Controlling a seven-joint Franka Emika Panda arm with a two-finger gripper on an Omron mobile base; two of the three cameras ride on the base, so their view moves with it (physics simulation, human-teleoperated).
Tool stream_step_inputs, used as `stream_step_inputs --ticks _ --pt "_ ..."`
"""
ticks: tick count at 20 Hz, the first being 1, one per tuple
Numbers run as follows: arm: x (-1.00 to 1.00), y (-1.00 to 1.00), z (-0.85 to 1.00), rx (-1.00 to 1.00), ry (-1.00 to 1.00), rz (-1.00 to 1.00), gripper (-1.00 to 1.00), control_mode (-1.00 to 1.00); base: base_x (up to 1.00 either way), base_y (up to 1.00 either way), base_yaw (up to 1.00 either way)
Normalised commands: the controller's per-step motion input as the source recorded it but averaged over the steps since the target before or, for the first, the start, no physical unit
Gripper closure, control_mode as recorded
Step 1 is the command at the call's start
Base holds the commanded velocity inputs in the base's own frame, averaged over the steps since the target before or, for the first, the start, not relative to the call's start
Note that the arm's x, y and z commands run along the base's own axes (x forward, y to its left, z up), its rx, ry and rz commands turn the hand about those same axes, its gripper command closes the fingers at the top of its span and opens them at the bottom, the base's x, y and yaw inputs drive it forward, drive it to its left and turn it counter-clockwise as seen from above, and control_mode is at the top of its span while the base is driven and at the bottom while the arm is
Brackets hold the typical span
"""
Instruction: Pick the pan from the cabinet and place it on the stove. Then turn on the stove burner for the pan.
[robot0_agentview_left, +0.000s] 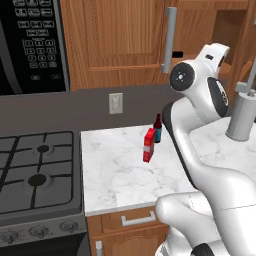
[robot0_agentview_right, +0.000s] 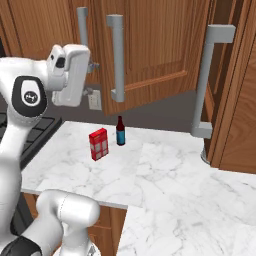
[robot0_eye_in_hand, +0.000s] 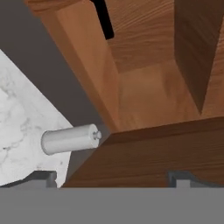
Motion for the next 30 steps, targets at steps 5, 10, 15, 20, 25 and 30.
stream_step_inputs --ticks 5,10,15,20,25,30 --pt "0.19 -0.59 -0.18 -0.01 0.06 -0.13 -1.0 -1.0 0.0 0.0 0.0" --pt "-0.25 -0.67 -0.04 -0.01 0.01 -0.16 -1.0 -1.0 0.0 0.0 0.0" --pt "-0.82 -0.67 0.0 0.0 0.0 -0.19 -1.0 -1.0 0.0 0.0 0.0" --pt "-0.54 -0.69 0.0 0.0 0.0 -0.19 -1.0 -1.0 0.0 0.0 0.0" --pt "-0.08 -0.79 0.0 0.01 0.08 -0.13 -1.0 -1.0 0.0 0.0 0.0" --pt "0.02 -0.85 0.0 0.04 0.1 -0.03 -1.0 -1.0 0.0 0.0 0.0"
